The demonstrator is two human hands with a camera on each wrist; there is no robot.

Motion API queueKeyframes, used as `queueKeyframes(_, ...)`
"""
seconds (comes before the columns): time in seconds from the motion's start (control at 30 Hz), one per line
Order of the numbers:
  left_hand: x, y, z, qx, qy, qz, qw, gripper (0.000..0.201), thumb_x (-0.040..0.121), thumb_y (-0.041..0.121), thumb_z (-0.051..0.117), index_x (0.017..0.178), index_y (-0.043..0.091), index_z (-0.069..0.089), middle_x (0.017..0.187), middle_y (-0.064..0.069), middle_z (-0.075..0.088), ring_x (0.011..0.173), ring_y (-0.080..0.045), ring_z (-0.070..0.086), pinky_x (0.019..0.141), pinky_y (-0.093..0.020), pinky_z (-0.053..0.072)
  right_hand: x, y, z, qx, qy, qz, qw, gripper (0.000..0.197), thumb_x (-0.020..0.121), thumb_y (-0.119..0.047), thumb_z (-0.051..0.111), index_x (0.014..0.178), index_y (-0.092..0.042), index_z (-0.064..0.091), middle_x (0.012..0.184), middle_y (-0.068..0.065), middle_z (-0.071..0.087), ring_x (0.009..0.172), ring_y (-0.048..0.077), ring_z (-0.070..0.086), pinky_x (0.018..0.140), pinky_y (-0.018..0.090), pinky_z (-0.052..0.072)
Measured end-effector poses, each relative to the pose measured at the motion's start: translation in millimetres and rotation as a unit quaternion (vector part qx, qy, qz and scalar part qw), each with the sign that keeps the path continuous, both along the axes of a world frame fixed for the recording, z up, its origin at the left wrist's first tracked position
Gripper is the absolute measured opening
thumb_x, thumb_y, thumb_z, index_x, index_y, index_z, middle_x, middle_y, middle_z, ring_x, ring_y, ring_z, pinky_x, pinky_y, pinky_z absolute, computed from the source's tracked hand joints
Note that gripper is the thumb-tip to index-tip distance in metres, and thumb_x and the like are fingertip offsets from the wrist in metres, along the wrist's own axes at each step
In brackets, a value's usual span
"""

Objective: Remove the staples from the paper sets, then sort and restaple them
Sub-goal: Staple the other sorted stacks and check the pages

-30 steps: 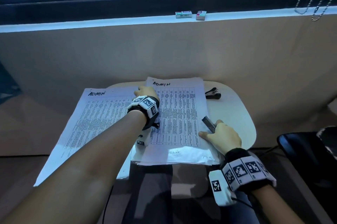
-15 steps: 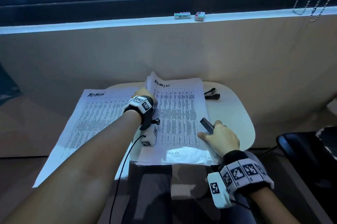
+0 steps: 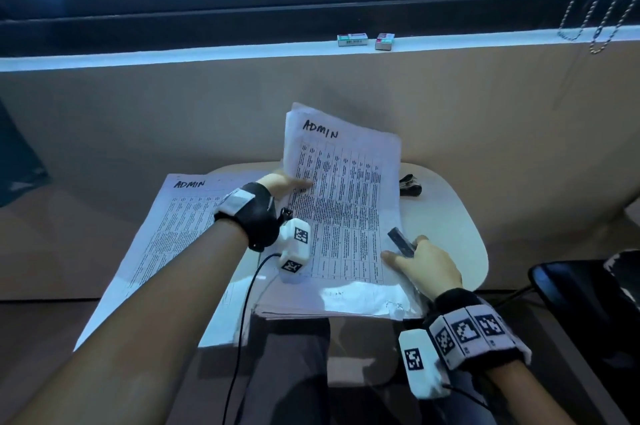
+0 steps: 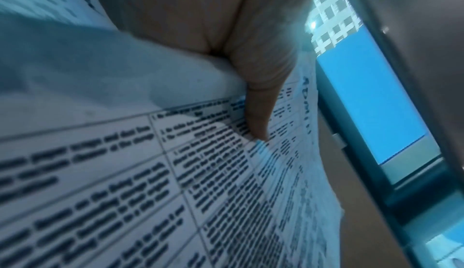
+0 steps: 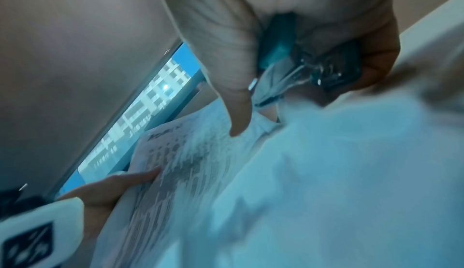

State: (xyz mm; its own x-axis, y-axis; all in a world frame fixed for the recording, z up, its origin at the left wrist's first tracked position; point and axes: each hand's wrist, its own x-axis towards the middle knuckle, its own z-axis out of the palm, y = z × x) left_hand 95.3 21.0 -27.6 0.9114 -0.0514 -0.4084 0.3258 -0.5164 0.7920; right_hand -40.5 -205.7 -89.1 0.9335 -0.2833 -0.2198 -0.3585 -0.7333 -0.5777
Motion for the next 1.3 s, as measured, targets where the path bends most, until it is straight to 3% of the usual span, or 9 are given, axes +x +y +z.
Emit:
queueKeyframes(0.17,-26,15,28,-0.251,-0.085,-0.045,0.963,0.031,0.083,0.01,0.062,0.113,0.001,0.057,0.1,-0.011,0.067,0.099,-0.029,0.059,0.092,-0.042,0.05,10,-14,27,0.149,-0.188,-0.078,0.968,0.031,0.087,-0.035,0.062,0.067,-0.016,0.049,0.076,0.012,0.056,0.074,0.033,0.053,0.062,0.034,0.042)
queueKeyframes(0.33,-52,19,68,-0.259,-0.158,-0.105,0.947,0.05,0.046,0.042,0.085,0.082,0.015,0.062,0.065,0.009,0.068,0.061,-0.002,0.063,0.058,-0.02,0.051,29,0,95,0.387,-0.335,-0.064,0.857,0.02,0.092,-0.02,0.057,0.077,-0.009,0.049,0.058,0.004,0.046,0.046,0.016,0.047,0.052,0.034,0.047)
queueKeyframes(0.47,-75,6,91,-0.248,-0.258,-0.064,0.932,0.002,0.083,0.014,0.061,0.083,0.016,0.06,0.064,0.012,0.068,0.062,0.003,0.063,0.07,-0.025,0.047,32,17,141,0.352,-0.427,-0.091,0.828,0.027,0.09,-0.014,0.056,0.067,-0.019,0.043,0.057,-0.002,0.046,0.042,0.005,0.045,0.047,0.024,0.039)
queueKeyframes(0.63,-94,2,100,-0.295,-0.362,-0.009,0.884,0.025,0.07,0.036,0.075,0.092,0.027,0.068,0.097,0.006,0.073,0.096,-0.012,0.067,0.087,-0.033,0.051,11,37,155,0.297,-0.509,-0.103,0.802,0.024,0.093,-0.019,0.055,0.072,-0.024,0.045,0.064,-0.004,0.048,0.056,0.016,0.052,0.049,0.026,0.045)
queueKeyframes(0.73,-99,1,99,-0.331,-0.386,0.027,0.86,0.024,0.066,0.033,0.078,0.085,0.024,0.066,0.081,0.015,0.073,0.084,-0.001,0.067,0.076,-0.018,0.051,2,43,135,0.351,-0.47,-0.112,0.802,0.021,0.095,-0.018,0.053,0.076,-0.024,0.045,0.071,-0.002,0.047,0.064,0.023,0.051,0.047,0.021,0.044)
queueKeyframes(0.9,-97,-6,122,-0.336,-0.444,0.073,0.828,0.037,0.061,0.043,0.078,0.086,0.019,0.065,0.078,0.008,0.072,0.08,-0.012,0.068,0.072,-0.025,0.056,4,42,125,0.364,-0.456,-0.145,0.799,0.013,0.093,-0.016,0.054,0.086,-0.023,0.047,0.082,0.001,0.048,0.072,0.028,0.053,0.043,0.013,0.041)
queueKeyframes(1.03,-96,-17,145,-0.292,-0.524,0.065,0.797,0.009,0.087,0.032,0.061,0.084,0.026,0.067,0.076,0.009,0.068,0.078,-0.011,0.065,0.071,-0.031,0.056,7,36,138,0.362,-0.495,-0.141,0.777,0.026,0.094,-0.013,0.052,0.076,-0.028,0.042,0.072,-0.006,0.046,0.063,0.025,0.051,0.045,0.017,0.043)
queueKeyframes(1.17,-103,-15,144,-0.244,-0.558,0.053,0.791,0.015,0.094,0.022,0.052,0.094,0.017,0.067,0.085,0.001,0.067,0.083,-0.01,0.063,0.074,-0.024,0.052,5,31,132,0.378,-0.494,-0.133,0.771,0.024,0.095,-0.013,0.052,0.077,-0.026,0.042,0.071,-0.004,0.045,0.055,0.017,0.047,0.048,0.021,0.044)
queueKeyframes(1.3,-110,-11,139,-0.249,-0.562,0.075,0.785,0.017,0.094,0.021,0.053,0.094,0.012,0.067,0.083,0.002,0.065,0.082,-0.008,0.061,0.075,-0.025,0.049,-5,30,132,0.402,-0.57,-0.186,0.692,0.012,0.092,-0.017,0.055,0.09,-0.022,0.044,0.079,0.0,0.051,0.057,0.01,0.051,0.053,0.024,0.044)
